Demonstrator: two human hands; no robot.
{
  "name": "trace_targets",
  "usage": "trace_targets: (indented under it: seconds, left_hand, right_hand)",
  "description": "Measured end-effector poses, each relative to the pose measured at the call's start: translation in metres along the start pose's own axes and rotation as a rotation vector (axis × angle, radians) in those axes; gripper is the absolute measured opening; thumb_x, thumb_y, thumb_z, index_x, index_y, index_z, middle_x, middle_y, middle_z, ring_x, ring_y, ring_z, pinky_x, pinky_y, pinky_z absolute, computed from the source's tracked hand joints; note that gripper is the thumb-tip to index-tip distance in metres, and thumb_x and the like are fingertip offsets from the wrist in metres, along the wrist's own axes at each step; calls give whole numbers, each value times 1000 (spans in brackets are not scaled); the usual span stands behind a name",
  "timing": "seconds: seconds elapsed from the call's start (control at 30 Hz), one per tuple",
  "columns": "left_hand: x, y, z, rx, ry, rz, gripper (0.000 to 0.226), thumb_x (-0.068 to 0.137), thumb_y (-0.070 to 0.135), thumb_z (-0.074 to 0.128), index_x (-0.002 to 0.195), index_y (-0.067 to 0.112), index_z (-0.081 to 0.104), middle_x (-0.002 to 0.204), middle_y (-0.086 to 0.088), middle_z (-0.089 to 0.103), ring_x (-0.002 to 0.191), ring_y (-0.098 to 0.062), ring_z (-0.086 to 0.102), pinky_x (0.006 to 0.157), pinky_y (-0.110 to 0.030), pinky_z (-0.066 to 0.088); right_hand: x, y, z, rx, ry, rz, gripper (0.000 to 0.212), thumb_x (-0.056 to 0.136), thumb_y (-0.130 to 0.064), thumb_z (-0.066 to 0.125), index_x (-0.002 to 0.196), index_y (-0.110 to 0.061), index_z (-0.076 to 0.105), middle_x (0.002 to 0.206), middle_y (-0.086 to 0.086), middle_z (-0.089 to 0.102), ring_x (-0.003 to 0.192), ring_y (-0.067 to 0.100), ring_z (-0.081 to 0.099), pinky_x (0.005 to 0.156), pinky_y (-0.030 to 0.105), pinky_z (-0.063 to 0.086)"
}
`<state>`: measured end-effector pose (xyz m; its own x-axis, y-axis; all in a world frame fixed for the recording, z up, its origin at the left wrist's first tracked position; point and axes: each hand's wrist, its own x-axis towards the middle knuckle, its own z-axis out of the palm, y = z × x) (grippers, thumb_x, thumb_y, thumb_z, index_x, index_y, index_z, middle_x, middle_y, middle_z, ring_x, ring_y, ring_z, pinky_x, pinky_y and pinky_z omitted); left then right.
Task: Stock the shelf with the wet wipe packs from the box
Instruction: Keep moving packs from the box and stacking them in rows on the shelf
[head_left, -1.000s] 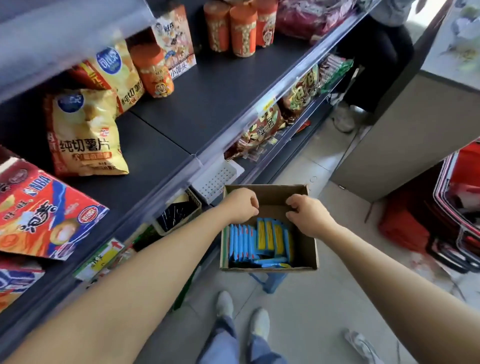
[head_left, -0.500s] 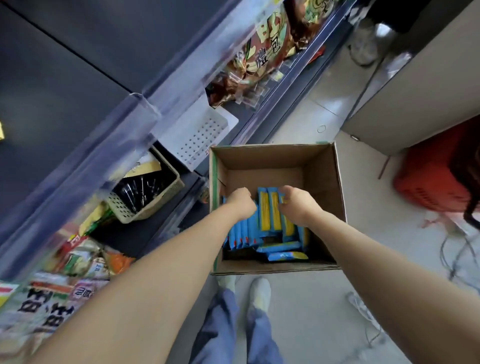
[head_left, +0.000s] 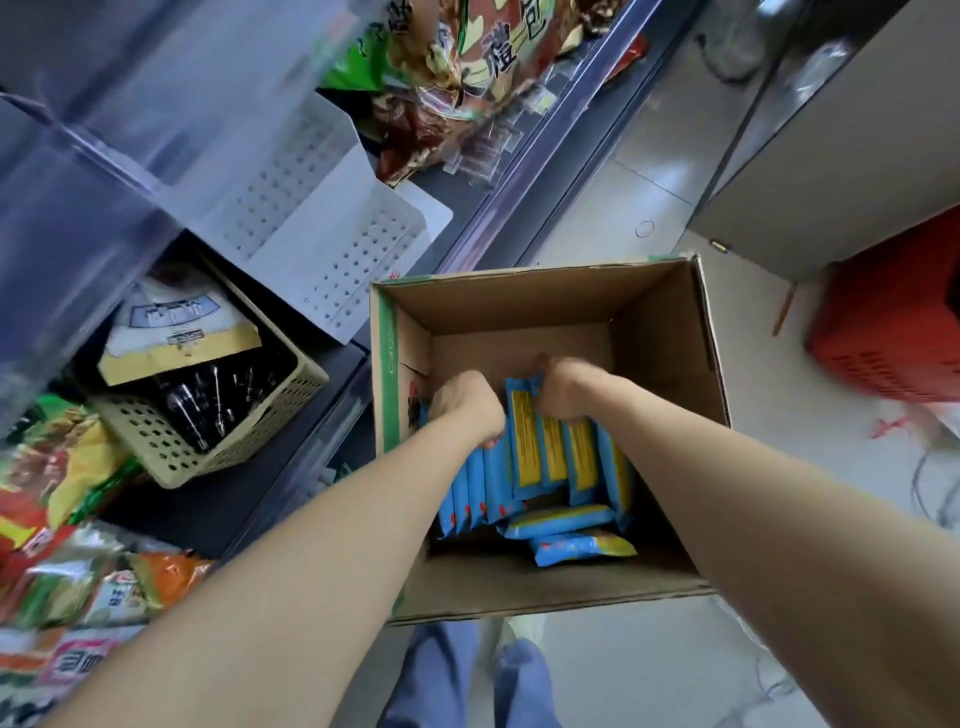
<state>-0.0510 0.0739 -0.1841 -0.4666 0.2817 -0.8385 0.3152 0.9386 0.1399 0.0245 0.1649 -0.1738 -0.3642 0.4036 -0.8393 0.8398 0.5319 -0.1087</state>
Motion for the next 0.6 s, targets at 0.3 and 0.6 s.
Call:
trace_targets:
  seconds: [0.3,0.6]
  left_hand:
    - [-19,3,-22,-18,174,58,7,86,2,59,86,-1,66,82,-14,73,69,-27,73,34,-22,47]
    - [-59,1,-44,-205,326,129,25,86,-1,44,68,14,53,86,-13,71,70,-31,71,65,-37,60]
  right_hand:
    - [-36,12,-17,204,177,14,28,79,-32,68,92,-8,61,52,2,66,54,17,68,68,32,60]
    - [-98,25,-48,201,371,-97,34,81,-11,53,113,-22,56,111,12,63,97,33,61,72,30,47]
